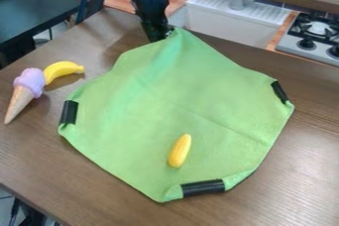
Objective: Unfolds the cloth from bottom right to top left
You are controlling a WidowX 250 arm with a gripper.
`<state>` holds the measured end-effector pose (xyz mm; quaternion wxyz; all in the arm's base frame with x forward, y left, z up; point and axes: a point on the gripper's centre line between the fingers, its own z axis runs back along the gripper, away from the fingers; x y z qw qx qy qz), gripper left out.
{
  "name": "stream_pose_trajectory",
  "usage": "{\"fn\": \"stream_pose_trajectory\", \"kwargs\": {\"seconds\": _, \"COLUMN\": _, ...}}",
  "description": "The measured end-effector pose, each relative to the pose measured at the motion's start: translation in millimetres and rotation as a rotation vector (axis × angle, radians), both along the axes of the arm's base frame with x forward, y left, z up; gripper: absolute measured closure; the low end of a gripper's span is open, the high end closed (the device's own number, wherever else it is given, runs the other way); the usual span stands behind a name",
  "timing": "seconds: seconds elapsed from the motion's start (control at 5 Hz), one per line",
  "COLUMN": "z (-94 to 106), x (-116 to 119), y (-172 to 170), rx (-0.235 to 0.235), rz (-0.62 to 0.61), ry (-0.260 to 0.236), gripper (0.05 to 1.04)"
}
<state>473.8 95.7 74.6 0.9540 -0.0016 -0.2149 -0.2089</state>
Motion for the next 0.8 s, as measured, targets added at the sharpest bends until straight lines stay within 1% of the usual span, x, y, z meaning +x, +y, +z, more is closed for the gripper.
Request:
{"fn": "stream_pose_trajectory", "kwargs": {"seconds": 0.2, "z": -5.0, "x": -1.0, "y": -2.2, "rx": 0.014, "rz": -0.040, "ry": -0.005, "gripper": 0.870}}
{"fn": "stream_pose_trajectory", "kwargs": {"seconds": 0.4, "z": -0.5, "x": -4.9, "y": -0.5, "rx": 0.037, "rz": -0.045, "ry": -0.013, "gripper": 0.617}}
{"fn": "stream_pose_trajectory", "kwargs": {"seconds": 0.6, "z": 14.8, "x": -6.4, "y": -2.2, "rx": 0.039, "rz": -0.045, "ry": -0.051, "gripper": 0.314}}
{"fn": "stream_pose_trajectory", "kwargs": {"seconds": 0.8, "z": 38.2, "x": -8.4, "y": -7.3, "rx": 0.008, "rz": -0.052, "ry": -0.088, "gripper": 0.094}}
